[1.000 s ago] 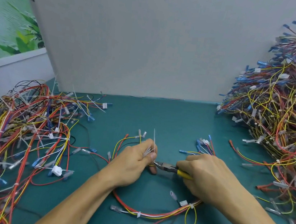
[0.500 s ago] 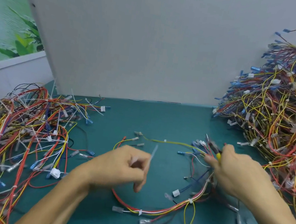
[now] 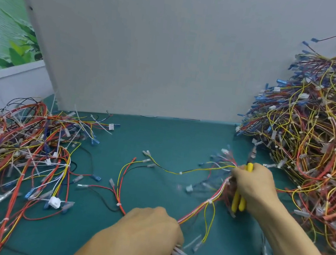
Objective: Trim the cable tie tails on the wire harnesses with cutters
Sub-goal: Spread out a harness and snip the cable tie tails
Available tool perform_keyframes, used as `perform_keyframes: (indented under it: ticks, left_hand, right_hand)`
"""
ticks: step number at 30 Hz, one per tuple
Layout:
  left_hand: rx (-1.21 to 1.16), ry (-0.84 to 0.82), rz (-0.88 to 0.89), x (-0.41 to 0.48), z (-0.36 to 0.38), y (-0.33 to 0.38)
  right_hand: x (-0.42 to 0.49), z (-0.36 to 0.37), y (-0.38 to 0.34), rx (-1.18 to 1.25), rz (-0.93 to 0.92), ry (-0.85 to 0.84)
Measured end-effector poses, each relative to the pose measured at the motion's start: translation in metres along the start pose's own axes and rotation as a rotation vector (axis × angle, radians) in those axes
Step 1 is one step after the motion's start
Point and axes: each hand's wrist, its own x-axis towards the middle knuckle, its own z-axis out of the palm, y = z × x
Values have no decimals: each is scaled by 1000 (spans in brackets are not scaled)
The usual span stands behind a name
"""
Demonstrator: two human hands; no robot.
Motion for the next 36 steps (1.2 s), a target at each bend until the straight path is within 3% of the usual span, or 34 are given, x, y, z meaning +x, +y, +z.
perform_keyframes:
  ticks: [2, 4, 7, 12, 15, 17, 20, 23, 27, 30, 32, 36]
  left_hand:
    - [17, 25, -19, 2, 2, -2]
    - [27, 1, -6, 3, 4, -8]
    - [5, -3, 27, 1, 4, -16]
    - [-323, 101, -53, -7, -10, -35]
    - [-378, 260, -200, -3, -15, -57]
    - [-283, 382, -427, 2, -11, -78]
    - [-181, 359, -727, 11, 1, -100]
    - [-235, 275, -816, 19, 10, -105]
    - [-341, 340, -795, 27, 14, -103]
    - [-604, 482, -794, 29, 18, -107]
    - [-814, 668, -773, 29, 17, -110]
    - [-1320, 1112, -494, 27, 8, -112]
  right_hand:
    - [2, 4, 1, 239, 102, -44]
    - [1, 5, -2, 307, 185, -137]
    - [-3, -1, -10, 296, 230, -251]
    - [-3, -7, -9, 145, 163, -289]
    - [-1, -8, -5, 26, 94, -285]
    - [0, -8, -3, 3, 79, -275]
    - [-1, -7, -2, -76, 42, -232]
    - [0, -5, -1, -84, 57, -213]
    - [5, -4, -1, 138, 167, -216]
    - [4, -1, 1, 399, 227, -219]
    - [2, 2, 2, 574, 227, -206]
    - [-2, -2, 0, 824, 137, -224]
